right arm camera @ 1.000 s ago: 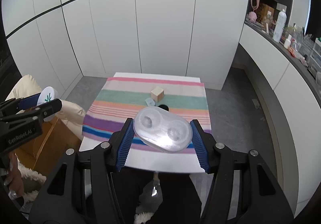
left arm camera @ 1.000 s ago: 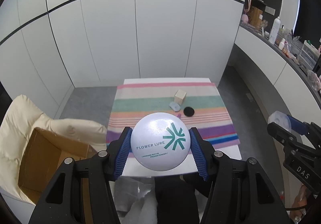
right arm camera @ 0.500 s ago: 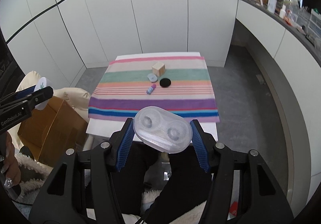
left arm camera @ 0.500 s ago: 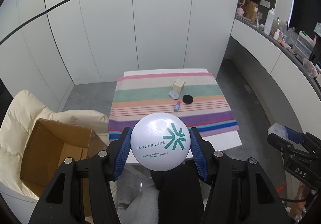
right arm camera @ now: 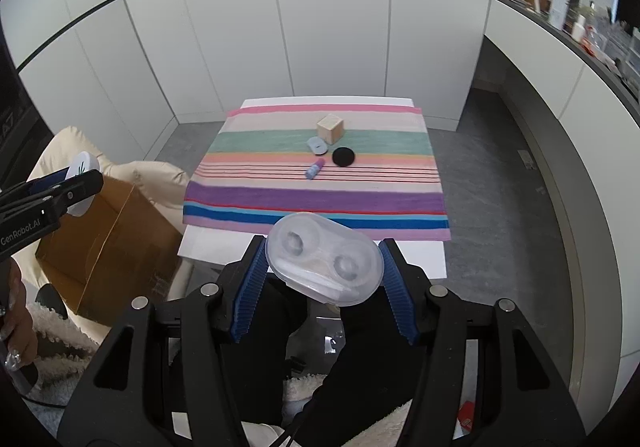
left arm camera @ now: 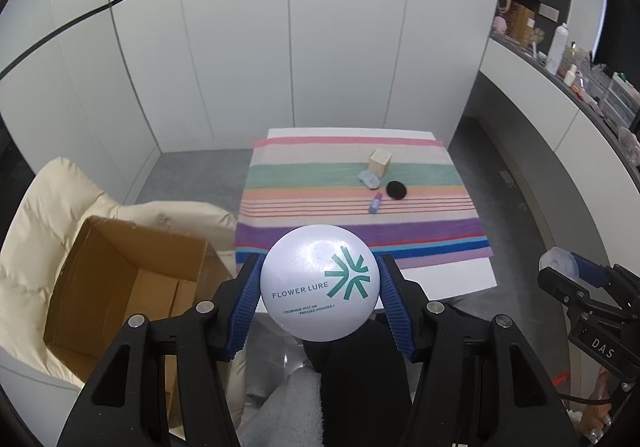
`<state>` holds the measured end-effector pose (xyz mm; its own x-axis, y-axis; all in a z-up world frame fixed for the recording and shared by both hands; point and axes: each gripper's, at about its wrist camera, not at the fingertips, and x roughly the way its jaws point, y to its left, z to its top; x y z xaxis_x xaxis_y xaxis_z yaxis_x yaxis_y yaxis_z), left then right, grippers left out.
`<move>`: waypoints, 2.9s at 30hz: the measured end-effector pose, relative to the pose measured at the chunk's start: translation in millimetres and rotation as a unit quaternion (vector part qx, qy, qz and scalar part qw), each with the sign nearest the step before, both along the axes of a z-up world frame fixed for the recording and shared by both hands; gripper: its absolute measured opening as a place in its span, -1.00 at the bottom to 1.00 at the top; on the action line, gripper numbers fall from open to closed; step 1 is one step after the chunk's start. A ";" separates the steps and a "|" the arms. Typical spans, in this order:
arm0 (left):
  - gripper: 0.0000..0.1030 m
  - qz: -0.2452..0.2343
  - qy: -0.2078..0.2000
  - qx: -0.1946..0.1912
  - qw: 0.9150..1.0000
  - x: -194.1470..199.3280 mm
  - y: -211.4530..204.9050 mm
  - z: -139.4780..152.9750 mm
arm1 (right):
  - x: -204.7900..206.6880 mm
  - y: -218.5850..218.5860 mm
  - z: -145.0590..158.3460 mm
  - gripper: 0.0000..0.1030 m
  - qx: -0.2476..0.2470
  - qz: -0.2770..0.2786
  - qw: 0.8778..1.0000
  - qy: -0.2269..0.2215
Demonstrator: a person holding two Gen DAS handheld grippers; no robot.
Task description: Organize objects
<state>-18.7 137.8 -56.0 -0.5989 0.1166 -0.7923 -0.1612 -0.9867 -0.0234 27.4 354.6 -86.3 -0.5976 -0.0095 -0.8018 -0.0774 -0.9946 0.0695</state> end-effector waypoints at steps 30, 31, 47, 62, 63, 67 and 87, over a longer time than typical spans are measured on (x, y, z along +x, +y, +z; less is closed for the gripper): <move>0.13 0.212 -0.029 0.017 0.977 51.4 -204.8 -27.4 | -25.5 -242.3 -16.2 0.14 0.015 0.290 0.957 -0.010; 0.13 0.215 -0.025 0.015 0.976 51.1 -208.3 -27.2 | -27.6 -250.0 -16.5 0.14 0.017 0.297 0.955 -0.008; 0.13 0.292 -0.034 -0.003 0.956 5.2 -272.9 -52.4 | -93.6 -341.9 -43.0 0.14 0.031 0.347 0.937 -0.016; 0.75 0.316 -0.069 0.050 0.945 -1.4 -308.9 -83.0 | -120.0 -388.3 -80.4 0.92 0.034 0.345 0.937 -0.031; 0.75 0.316 -0.065 0.053 0.945 -0.8 -308.9 -80.8 | -119.9 -386.6 -80.1 0.92 0.030 0.346 0.937 -0.033; 0.75 0.315 -0.056 0.046 0.946 0.7 -306.6 -77.7 | -122.8 -380.8 -79.5 0.92 0.023 0.340 0.939 -0.041; 0.75 0.294 -0.030 0.019 0.955 10.8 -293.2 -66.4 | -114.8 -367.1 -67.8 0.92 0.002 0.333 0.942 -0.041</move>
